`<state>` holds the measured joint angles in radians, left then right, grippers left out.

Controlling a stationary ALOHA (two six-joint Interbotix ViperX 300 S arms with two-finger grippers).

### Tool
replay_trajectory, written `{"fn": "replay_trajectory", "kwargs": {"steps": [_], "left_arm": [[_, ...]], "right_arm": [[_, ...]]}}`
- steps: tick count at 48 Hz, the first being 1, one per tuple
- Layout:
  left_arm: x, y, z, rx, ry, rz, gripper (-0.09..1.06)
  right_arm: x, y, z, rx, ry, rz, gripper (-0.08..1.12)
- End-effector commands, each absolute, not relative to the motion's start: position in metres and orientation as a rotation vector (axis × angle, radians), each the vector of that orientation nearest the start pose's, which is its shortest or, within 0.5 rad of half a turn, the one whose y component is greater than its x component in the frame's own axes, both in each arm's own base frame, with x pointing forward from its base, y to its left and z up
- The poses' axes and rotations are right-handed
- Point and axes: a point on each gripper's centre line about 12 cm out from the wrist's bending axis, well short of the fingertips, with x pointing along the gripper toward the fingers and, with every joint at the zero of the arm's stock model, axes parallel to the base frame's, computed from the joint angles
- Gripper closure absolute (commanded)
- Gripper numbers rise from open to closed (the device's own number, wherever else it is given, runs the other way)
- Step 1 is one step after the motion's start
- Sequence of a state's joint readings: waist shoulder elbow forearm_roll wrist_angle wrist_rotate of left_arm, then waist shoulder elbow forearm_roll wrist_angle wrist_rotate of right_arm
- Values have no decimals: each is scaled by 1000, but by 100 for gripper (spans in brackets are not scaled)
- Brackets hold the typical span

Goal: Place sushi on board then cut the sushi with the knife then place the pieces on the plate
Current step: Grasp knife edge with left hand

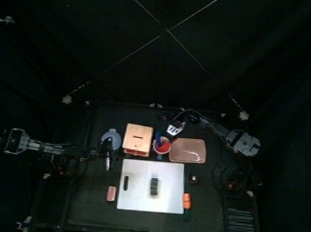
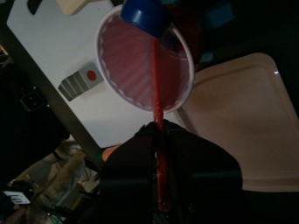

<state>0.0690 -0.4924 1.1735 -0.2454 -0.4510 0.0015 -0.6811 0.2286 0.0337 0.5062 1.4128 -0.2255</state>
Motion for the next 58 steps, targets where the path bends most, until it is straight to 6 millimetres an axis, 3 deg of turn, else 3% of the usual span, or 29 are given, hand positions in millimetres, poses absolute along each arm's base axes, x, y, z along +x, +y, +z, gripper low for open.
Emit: {"fn": "replay_trajectory", "kwargs": {"steps": [1,14,34,48,58], "left_arm": [[259,31,208,-213,200,202,98],[260,32,209,-214,199,202,98],[260,31,210,-214,194,198,98],[260,29,213,-211,183,190,98],[260,29,214,-204,182,187,98]], "right_arm": [[354,-207,251,761,1320,-29,68],[356,-199,280,719,1306,-17,68],[335,-188,341,663,1250,-73,68],[304,-151,391,544,1142,-86,68],[292,-115,406,425,1003,-93,68]]}}
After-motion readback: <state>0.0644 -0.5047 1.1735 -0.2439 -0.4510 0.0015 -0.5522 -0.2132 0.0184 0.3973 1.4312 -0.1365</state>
